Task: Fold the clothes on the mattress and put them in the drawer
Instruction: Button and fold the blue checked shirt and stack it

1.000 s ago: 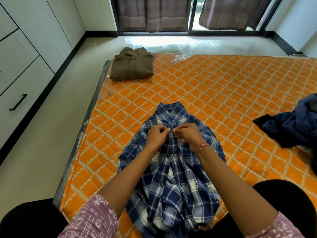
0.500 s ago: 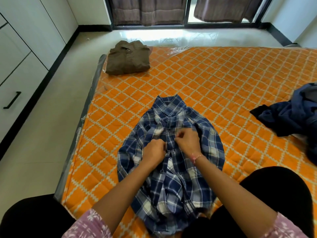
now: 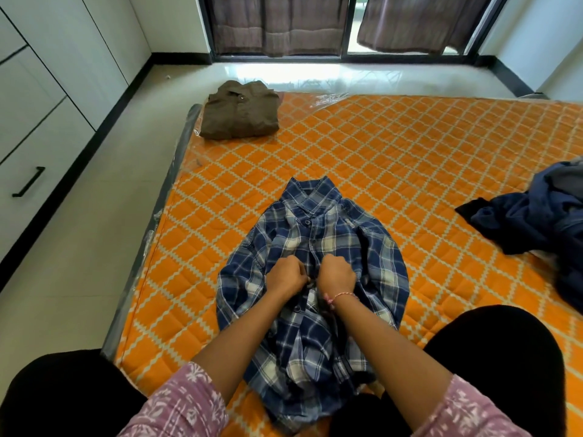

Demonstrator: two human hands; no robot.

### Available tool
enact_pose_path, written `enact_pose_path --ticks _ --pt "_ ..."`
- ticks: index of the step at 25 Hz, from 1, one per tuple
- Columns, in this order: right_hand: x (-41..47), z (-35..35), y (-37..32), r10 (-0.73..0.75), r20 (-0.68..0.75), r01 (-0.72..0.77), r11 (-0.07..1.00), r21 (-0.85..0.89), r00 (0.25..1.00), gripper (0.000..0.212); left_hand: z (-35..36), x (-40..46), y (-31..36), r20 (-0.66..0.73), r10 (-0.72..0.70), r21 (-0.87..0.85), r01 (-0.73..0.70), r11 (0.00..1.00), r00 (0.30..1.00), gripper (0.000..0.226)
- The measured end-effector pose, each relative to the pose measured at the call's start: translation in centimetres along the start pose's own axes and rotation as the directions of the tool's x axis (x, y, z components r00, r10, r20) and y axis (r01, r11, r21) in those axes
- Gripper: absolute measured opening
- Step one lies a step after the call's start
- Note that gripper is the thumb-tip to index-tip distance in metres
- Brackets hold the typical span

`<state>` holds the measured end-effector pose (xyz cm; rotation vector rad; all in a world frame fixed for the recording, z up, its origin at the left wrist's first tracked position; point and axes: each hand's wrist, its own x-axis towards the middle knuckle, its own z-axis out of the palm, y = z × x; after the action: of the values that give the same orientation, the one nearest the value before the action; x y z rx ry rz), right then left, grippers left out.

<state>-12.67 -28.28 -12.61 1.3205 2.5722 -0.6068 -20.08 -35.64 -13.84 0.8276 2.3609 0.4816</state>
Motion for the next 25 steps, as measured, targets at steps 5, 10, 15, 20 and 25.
enact_pose_path --ticks 5,10,15,20,25 --pt "-0.6 -2.6 4.0 0.112 0.295 -0.298 0.625 0.721 0.949 0.017 -1.9 -1.5 -0.4 0.055 0.030 -0.444 -0.002 0.896 0.998 0.021" --pt "-1.9 -4.2 2.6 0.050 0.153 -0.148 0.655 0.741 0.987 0.023 -3.5 -2.6 1.1 0.002 0.084 -0.439 -0.075 0.895 0.996 0.019" --pt "-2.6 -3.8 1.4 0.046 0.005 -0.036 0.711 0.702 0.999 0.016 -3.7 -3.0 1.6 -0.091 0.103 -0.369 -0.129 0.920 0.991 0.019" --pt "-3.1 -3.7 1.2 0.046 -0.074 0.013 0.763 0.646 0.996 0.010 -3.3 -3.4 1.9 -0.105 0.108 -0.383 -0.141 0.913 0.989 0.016" --pt "-3.2 -4.2 1.2 0.025 0.114 -0.111 0.509 0.854 0.993 0.021 -2.9 -3.2 2.0 -0.202 0.026 -0.459 -0.118 0.881 0.979 0.014"
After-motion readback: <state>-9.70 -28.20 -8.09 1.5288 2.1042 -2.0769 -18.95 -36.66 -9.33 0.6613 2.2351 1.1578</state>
